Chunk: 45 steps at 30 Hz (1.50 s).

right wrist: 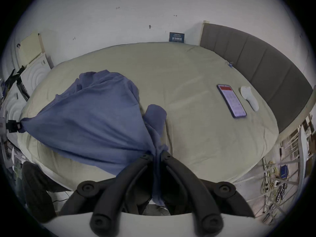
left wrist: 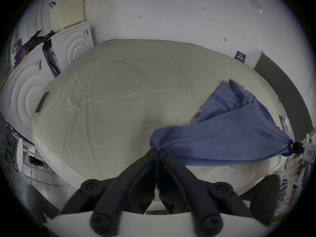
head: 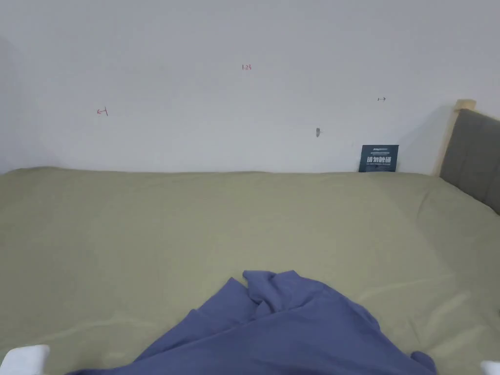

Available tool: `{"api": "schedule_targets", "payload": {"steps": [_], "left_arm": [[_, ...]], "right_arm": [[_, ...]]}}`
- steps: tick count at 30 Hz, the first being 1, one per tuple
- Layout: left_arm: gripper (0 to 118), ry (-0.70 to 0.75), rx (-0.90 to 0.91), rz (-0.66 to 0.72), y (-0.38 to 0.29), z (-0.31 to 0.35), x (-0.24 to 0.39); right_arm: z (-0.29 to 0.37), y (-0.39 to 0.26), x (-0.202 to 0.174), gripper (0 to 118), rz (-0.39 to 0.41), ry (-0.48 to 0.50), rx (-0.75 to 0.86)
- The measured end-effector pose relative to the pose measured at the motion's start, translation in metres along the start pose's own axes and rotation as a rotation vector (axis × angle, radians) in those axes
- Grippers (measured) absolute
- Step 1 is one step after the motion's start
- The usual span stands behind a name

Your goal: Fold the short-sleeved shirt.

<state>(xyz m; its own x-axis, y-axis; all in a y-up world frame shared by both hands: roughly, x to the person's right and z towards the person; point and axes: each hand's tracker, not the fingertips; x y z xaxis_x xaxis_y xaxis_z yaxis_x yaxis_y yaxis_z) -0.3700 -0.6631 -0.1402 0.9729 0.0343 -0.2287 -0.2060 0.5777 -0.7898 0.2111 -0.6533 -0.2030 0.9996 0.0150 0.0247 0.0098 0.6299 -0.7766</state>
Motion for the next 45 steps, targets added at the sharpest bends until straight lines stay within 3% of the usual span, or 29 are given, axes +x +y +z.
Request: {"api": "schedule_targets", "payload": {"steps": [3, 4, 5, 6, 7, 8, 9, 10, 15, 17, 18, 20, 21, 22, 23, 25, 30, 31, 32, 34, 35, 45], "left_arm": [[2, -0.015, -0.028, 0.016, -0.008, -0.009, -0.001], [4, -0.019, -0.032, 0.020, -0.010, -0.012, -0.002], [9, -0.024, -0.032, 0.023, -0.012, -0.014, -0.003], [25, -0.026, -0.030, 0.023, -0.014, -0.015, -0.004], [46, -0.034, -0.022, 0.018, -0.016, -0.014, -0.006], [58, -0.039, -0.011, 0.017, -0.017, -0.012, -0.007], [58, -0.044, -0.004, 0.013, -0.017, -0.009, -0.008], [92, -0.035, 0.016, 0.010, -0.018, -0.006, -0.007], [95, 0.042, 0.165, -0.008, -0.021, 0.023, -0.006], [93, 0.041, 0.173, -0.022, -0.024, 0.034, -0.006], [92, 0.048, 0.188, -0.021, -0.026, 0.039, -0.006], [82, 0.049, 0.201, -0.019, -0.033, 0.045, -0.006], [64, 0.042, 0.206, -0.020, -0.035, 0.047, -0.006], [14, 0.038, 0.209, -0.021, -0.038, 0.048, -0.006], [0, 0.038, 0.212, -0.012, -0.041, 0.045, -0.006], [0, 0.056, 0.210, -0.003, -0.046, 0.041, -0.010], [0, 0.008, 0.157, 0.046, -0.046, 0.033, -0.017], [5, -0.011, 0.142, 0.042, -0.045, 0.031, -0.019], [16, -0.012, 0.137, 0.043, -0.043, 0.028, -0.019], [100, -0.035, 0.130, 0.045, -0.039, 0.021, -0.022], [105, -0.055, 0.099, 0.046, -0.035, 0.016, -0.023], [104, -0.046, -0.050, -0.022, -0.012, -0.048, -0.020]], "right_arm": [[-0.008, -0.003, -0.001, 8, -0.023, -0.002, -0.012], [-0.011, -0.004, -0.002, 19, -0.031, -0.005, -0.015], [-0.011, -0.004, -0.002, 42, -0.038, -0.007, -0.014], [-0.010, -0.004, -0.002, 73, -0.050, -0.014, -0.012], [-0.009, -0.004, -0.002, 93, -0.059, -0.025, -0.008], [-0.006, -0.003, -0.003, 100, -0.071, -0.025, -0.003], [-0.002, -0.002, -0.004, 100, -0.090, -0.022, 0.014], [0.004, -0.002, -0.007, 115, -0.110, -0.010, 0.066], [0.031, 0.002, -0.033, 116, -0.091, -0.004, 0.178], [0.042, 0.001, -0.048, 112, -0.075, 0.015, 0.217], [0.048, -0.001, -0.056, 104, -0.069, 0.025, 0.230], [0.058, -0.006, -0.072, 46, -0.065, 0.060, 0.262], [0.060, -0.009, -0.080, 10, -0.063, 0.063, 0.266], [0.059, -0.013, -0.088, 0, -0.061, 0.062, 0.269], [0.060, -0.019, -0.095, 0, -0.061, 0.062, 0.291], [0.058, -0.023, -0.106, 0, -0.011, 0.125, 0.262], [0.055, -0.035, -0.127, 0, 0.021, 0.140, 0.249], [0.054, -0.037, -0.129, 0, 0.021, 0.144, 0.244], [0.054, -0.036, -0.132, 0, 0.023, 0.149, 0.236], [0.052, -0.037, -0.135, 0, 0.031, 0.153, 0.226], [0.051, -0.039, -0.136, 0, 0.034, 0.153, 0.222], [0.038, -0.034, -0.139, 0, 0.044, 0.138, 0.164]]}}
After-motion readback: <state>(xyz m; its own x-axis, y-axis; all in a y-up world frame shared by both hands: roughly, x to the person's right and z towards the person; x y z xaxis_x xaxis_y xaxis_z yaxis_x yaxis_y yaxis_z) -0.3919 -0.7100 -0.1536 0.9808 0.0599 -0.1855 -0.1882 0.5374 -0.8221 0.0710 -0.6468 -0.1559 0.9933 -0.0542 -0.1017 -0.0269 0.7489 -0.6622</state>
